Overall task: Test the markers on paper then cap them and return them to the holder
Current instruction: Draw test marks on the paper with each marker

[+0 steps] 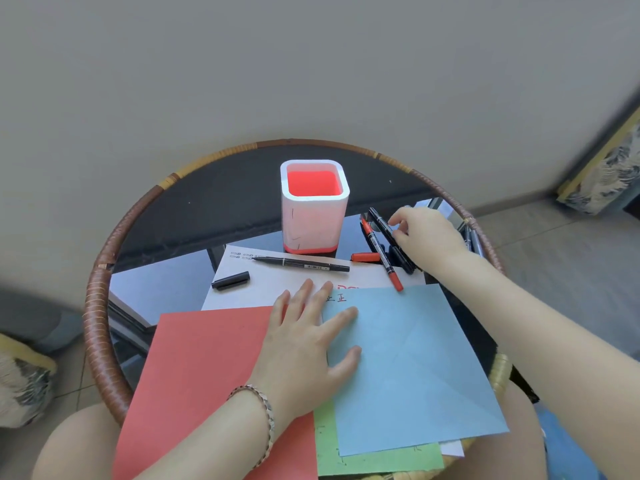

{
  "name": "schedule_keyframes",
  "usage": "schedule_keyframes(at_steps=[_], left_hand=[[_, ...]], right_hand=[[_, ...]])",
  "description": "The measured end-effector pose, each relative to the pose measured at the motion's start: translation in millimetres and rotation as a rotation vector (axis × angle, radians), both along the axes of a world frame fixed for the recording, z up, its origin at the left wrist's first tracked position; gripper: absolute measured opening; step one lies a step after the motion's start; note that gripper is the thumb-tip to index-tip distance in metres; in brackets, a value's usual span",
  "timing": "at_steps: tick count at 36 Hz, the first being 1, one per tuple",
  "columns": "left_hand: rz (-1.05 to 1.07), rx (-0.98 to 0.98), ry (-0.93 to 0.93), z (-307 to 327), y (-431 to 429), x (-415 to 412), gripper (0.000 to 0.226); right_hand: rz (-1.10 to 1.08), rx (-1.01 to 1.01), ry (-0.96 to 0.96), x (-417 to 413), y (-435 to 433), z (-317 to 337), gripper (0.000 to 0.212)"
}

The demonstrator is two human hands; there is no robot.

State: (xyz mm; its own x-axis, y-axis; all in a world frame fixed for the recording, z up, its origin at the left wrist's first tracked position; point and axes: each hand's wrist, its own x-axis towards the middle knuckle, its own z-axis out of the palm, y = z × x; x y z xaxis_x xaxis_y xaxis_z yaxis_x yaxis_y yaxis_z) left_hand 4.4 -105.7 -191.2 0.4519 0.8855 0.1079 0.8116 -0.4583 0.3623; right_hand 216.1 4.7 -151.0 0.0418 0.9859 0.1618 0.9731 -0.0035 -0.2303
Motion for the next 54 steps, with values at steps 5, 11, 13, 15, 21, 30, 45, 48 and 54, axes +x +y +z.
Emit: schedule_keyframes(at_steps=[5, 11, 13, 15, 21, 30, 45, 48, 54], left_hand=[[-0.002, -0.002, -0.002, 1, 0, 0, 0.053], [-0.007, -0.005, -0.002, 1, 0, 0, 0.053], [-0.006, -0.008, -0.007, 2, 0, 0, 0.054], [-0.004, -0.005, -0.001, 1, -1, 0, 0.054], [-0.001, -0.01, -0.004, 3, -1, 0, 0.054], [0.001, 0.001, -0.003, 4, -1, 0, 0.054], [0.002, -0.022, -0.028, 6, -2, 0, 0.053], [0.005, -0.032, -0.036, 7, -2, 1, 0.051], [0.014, -0.043, -0.032, 8, -2, 1, 0.051]], right_hand=[[-0.072, -0.101, -0.061, -5, 9, -7, 0.02], [-0.089, 0.009, 0.238, -8, 1, 3, 0.021], [-0.052, 0.115, 0.383, -10, -10, 14, 0.017], [0.001, 0.188, 0.517, -11, -24, 23, 0.01], [0.075, 0.208, 0.929, -24, -71, 31, 0.028], [-0.045, -0.158, 1.331, -60, -82, -7, 0.022], [-0.22, 0.308, 0.949, -64, -65, -38, 0.043], [-0.227, 0.326, 0.96, -65, -65, -38, 0.04], [-0.193, 0.315, 0.922, -70, -68, -36, 0.039]])
